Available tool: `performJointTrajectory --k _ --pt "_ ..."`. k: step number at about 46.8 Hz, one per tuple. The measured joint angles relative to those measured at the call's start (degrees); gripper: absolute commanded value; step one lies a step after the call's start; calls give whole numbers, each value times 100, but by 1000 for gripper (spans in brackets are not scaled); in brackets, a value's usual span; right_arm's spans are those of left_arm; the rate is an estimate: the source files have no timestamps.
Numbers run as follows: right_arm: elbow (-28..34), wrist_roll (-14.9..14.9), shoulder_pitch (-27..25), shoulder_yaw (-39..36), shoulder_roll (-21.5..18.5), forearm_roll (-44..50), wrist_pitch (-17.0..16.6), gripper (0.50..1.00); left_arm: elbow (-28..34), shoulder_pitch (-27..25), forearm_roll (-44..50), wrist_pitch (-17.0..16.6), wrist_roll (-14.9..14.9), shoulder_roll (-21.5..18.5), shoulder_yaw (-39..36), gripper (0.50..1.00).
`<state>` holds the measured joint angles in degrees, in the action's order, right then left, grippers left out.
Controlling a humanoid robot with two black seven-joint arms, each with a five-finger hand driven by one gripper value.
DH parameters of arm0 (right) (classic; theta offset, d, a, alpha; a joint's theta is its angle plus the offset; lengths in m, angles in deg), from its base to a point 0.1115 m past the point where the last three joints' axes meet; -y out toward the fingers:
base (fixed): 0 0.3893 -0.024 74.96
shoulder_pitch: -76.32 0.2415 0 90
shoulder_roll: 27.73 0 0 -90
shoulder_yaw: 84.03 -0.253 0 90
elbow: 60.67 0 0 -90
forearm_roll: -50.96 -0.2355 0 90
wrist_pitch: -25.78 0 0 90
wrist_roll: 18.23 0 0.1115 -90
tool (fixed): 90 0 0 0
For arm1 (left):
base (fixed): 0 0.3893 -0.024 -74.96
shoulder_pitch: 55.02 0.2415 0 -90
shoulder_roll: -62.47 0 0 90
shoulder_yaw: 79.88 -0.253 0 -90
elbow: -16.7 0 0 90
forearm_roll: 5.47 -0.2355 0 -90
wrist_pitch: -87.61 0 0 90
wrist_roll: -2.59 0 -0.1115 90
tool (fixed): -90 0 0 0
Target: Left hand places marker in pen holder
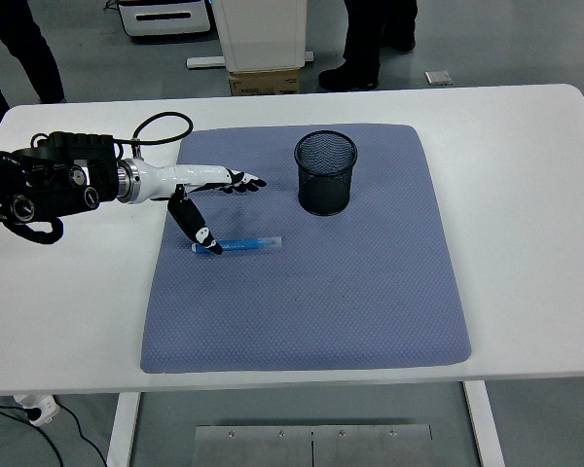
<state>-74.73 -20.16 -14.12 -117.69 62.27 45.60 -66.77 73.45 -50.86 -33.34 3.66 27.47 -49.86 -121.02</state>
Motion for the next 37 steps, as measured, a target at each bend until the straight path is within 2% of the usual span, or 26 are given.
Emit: performJointTrajectory --k 14,18,25,27,28,33,37 --pt "0 0 0 0 0 0 -1 1000 3 41 1 10 37 -8 0 997" --pt "0 0 0 0 0 0 -2 1000 3 49 1 18 59 -8 0 956" --pt "-1 0 0 0 0 0 -2 1000 9 50 -112 19 78 -31 0 816" --pt "0 0 0 0 0 0 -2 1000 10 50 -189 19 78 -34 0 801" --pt "0 0 0 0 0 0 -3 1000 11 49 -245 20 79 -35 0 751" --pt "0 0 0 0 0 0 -3 1000 11 43 -319 19 79 -44 1 710" --pt "0 0 0 0 0 0 -3 1000 7 42 -324 19 79 -44 1 710"
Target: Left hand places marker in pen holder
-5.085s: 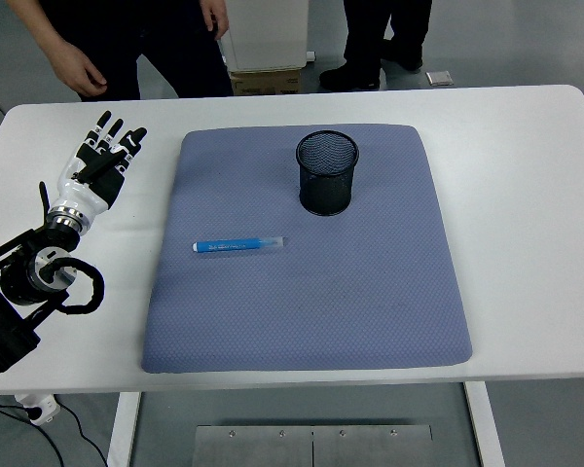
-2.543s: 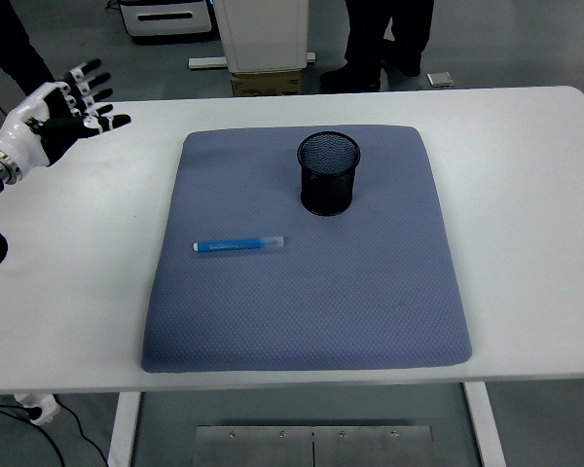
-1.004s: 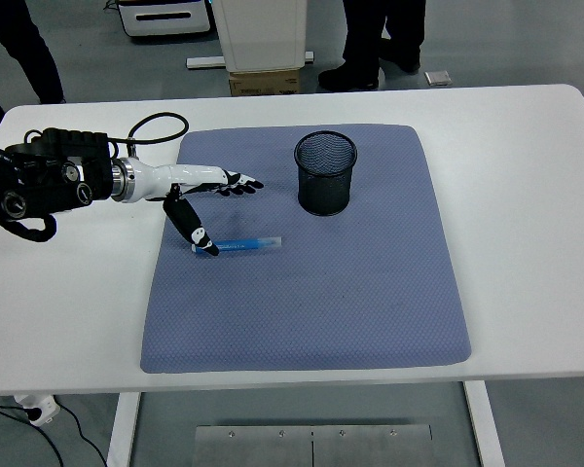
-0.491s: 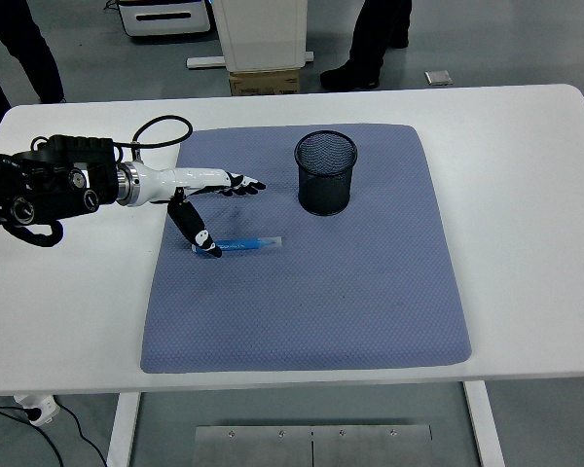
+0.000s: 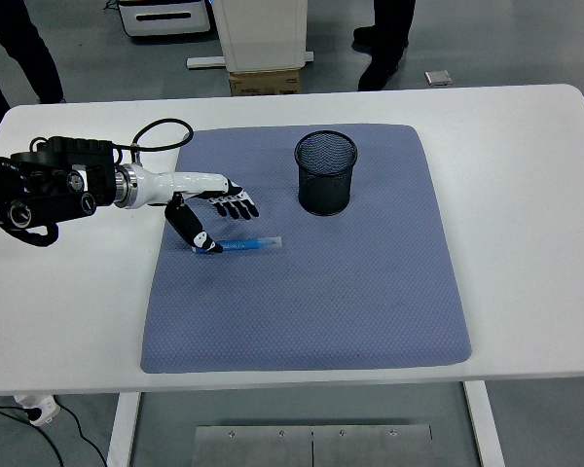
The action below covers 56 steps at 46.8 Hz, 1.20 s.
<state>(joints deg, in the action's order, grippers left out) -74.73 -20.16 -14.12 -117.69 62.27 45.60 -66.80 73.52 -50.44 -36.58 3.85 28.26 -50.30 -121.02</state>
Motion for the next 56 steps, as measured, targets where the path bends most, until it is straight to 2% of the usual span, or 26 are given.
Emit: performJointTrajectory --k 31,39,56 --pt "0 0 0 0 0 0 4 1000 -6 3 -46 -38 10 51 1 710" --pt "0 0 0 0 0 0 3 1000 -6 92 -343 -443 10 103 1 710" --pt "0 1 -1 0 0 0 0 1000 30 113 -352 -480 10 192 9 710"
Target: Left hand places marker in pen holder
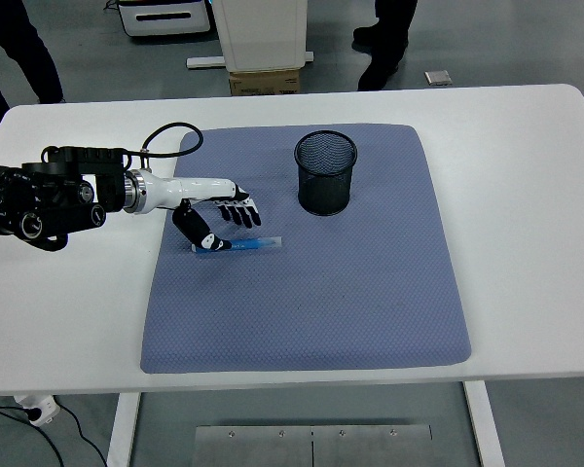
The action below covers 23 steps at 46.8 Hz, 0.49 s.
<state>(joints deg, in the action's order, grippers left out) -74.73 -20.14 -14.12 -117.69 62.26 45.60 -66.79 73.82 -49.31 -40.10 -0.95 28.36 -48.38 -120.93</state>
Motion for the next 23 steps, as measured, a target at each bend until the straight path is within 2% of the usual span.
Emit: performJointTrajectory --k 14,23 --pt "-1 0 0 0 0 0 -1 1000 -2 92 -3 -67 -5 141 -7 698" --pt "0 -1 0 0 0 0 2 1000 -12 137 -8 -354 -5 227 -7 698"
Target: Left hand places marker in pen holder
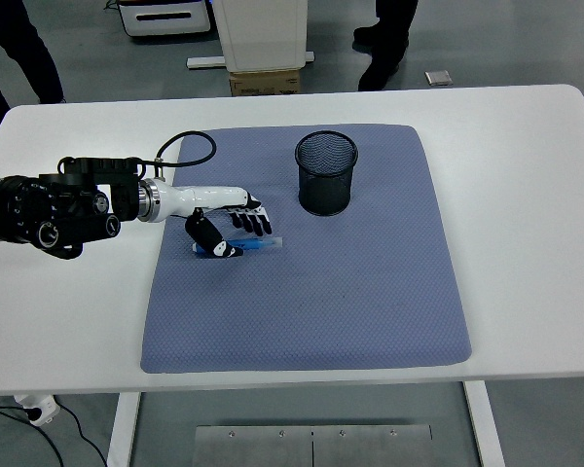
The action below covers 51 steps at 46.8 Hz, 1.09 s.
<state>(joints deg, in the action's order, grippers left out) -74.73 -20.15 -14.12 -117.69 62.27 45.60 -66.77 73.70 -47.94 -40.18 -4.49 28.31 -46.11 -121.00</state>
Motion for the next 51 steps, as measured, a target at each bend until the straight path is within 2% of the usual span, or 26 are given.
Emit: performJointTrajectory --k 6,10,13,16,19,40,43,44,51 --pt "0 -1 0 0 0 0 0 1000 -2 11 -1 -18 2 35 0 686" --pt "0 -1 0 0 0 0 0 1000 -1 48 -1 -21 3 37 0 657" --pt "0 -1 0 0 0 0 -2 1000 -2 72 -1 -23 4 38 0 619" --pt "-1 -1 0 0 0 0 -4 1000 -4 81 -7 -27 5 39 0 602" --pt "0 -1 0 0 0 0 -4 1000 -5 82 -35 -34 5 46 0 555" --pt "0 -1 0 0 0 0 -3 1000 -7 92 -132 -54 5 47 -2 540" --pt "0 -1 0 0 0 0 -1 1000 -6 92 -132 -54 5 47 -2 528" --pt "0 -1 0 0 0 0 0 1000 -6 92 -132 -54 5 47 -2 500" --pt "0 -1 0 0 0 0 0 1000 -4 92 -131 -54 5 43 -2 500"
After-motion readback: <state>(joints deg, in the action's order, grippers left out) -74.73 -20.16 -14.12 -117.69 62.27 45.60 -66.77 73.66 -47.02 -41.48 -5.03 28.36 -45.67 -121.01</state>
